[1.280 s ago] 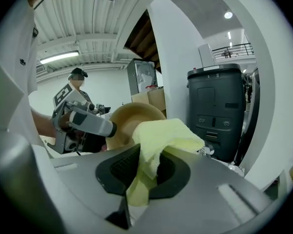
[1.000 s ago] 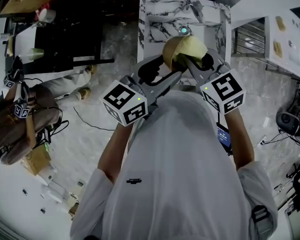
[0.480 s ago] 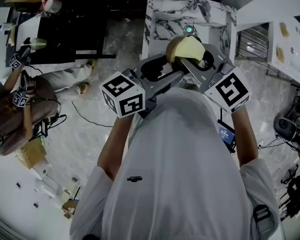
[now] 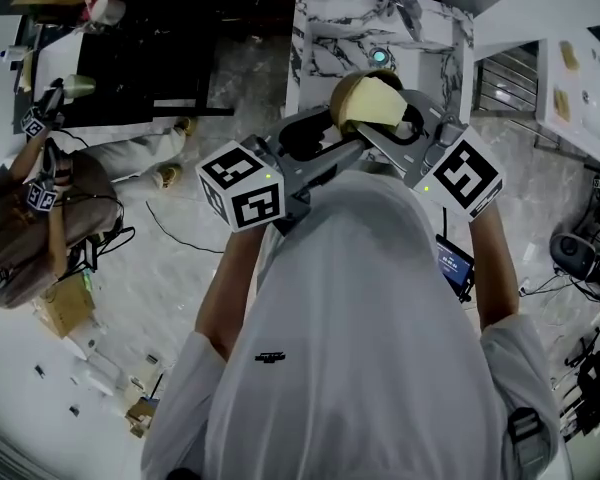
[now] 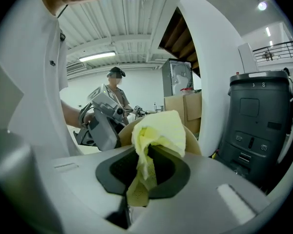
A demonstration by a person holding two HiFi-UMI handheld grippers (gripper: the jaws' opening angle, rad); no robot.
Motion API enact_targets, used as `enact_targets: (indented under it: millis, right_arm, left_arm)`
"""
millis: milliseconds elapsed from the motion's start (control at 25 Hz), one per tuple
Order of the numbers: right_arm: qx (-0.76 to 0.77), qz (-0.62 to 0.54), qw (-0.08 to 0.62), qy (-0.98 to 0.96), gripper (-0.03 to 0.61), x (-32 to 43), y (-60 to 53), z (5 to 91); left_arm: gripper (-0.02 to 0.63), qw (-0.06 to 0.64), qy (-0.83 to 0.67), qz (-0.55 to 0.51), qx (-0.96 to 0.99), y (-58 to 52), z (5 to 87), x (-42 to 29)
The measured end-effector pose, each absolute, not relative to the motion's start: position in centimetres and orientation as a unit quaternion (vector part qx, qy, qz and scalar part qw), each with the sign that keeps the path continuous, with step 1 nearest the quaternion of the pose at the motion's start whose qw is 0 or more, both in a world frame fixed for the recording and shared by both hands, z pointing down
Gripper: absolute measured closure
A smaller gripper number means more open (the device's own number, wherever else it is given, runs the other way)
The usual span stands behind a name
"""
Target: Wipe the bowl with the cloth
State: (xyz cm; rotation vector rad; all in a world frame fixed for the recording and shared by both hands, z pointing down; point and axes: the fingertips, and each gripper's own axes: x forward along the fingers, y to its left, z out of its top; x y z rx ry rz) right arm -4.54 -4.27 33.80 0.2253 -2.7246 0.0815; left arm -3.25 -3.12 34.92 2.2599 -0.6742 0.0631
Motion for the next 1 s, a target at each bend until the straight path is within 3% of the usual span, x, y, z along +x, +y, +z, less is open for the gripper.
enact_targets:
  millis: [400, 800, 1000]
  right_arm:
    - [0.032, -0.071, 0.261, -0.962, 0.538, -4.4, -1.9, 34.1]
    - [0.084, -0.13, 0.343, -0.926, 0.538, -1.5, -4.1, 36.0]
    - [0.132, -0.131, 0.352, -0.917, 0.538, 0.0, -6.1, 35.7]
  left_arm:
    - [0.356, 0.442, -0.241, -0.053, 0.863, -3.0, 34.3, -3.8]
    - [0.355, 0.426, -0.256, -0.034, 0.867, -4.0, 34.2, -3.2]
    - [0.356, 0.429, -0.245, -0.032, 0.869, -3.6, 34.2, -2.9]
